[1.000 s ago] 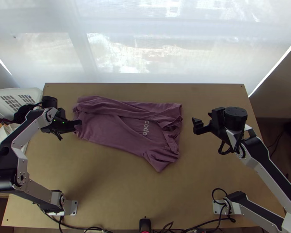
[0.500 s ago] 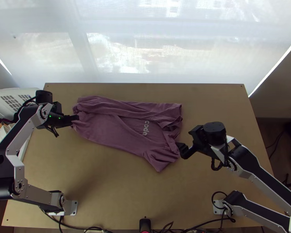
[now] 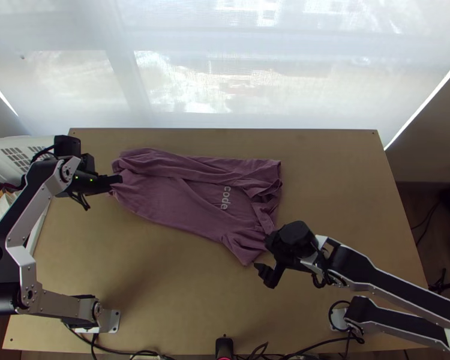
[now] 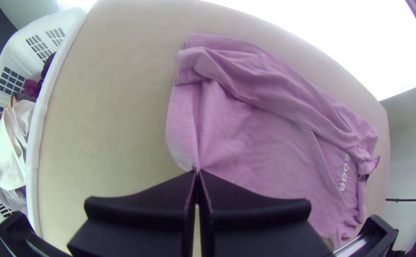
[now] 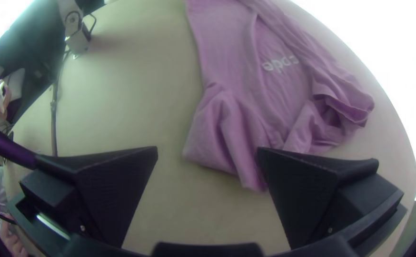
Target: Fold the t-shirt
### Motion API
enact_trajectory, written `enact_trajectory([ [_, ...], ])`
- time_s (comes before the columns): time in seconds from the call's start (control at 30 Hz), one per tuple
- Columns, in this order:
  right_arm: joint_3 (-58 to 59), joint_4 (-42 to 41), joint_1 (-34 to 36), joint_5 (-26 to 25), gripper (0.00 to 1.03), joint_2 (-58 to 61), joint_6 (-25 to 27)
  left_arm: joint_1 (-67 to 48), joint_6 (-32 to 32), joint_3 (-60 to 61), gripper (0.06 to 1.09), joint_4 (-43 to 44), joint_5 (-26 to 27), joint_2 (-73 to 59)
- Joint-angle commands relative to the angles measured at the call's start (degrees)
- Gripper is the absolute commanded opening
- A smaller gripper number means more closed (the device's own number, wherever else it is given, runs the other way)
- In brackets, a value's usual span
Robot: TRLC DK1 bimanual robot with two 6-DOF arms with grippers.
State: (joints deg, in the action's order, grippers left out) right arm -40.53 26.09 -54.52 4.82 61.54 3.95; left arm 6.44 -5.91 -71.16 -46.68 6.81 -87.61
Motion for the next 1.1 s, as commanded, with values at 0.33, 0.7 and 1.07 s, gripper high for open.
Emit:
enact_trajectory([
  [0.33,9.7,-12.7,-7.0,-0.1,0.93,5.4,6.3,0.3,-0.9,1.9,0.09,-0.5,-1.5,2.3],
  [0.7,9.7,-20.0,-6.2,-1.7,0.92,11.9,6.9,0.2,-1.0,2.3,0.09,-0.4,-2.4,1.3],
  [1.07,8.8,-22.0,-3.5,-2.2,0.83,15.1,8.0,0.5,-0.5,2.1,0.09,-0.3,-2.4,1.1],
])
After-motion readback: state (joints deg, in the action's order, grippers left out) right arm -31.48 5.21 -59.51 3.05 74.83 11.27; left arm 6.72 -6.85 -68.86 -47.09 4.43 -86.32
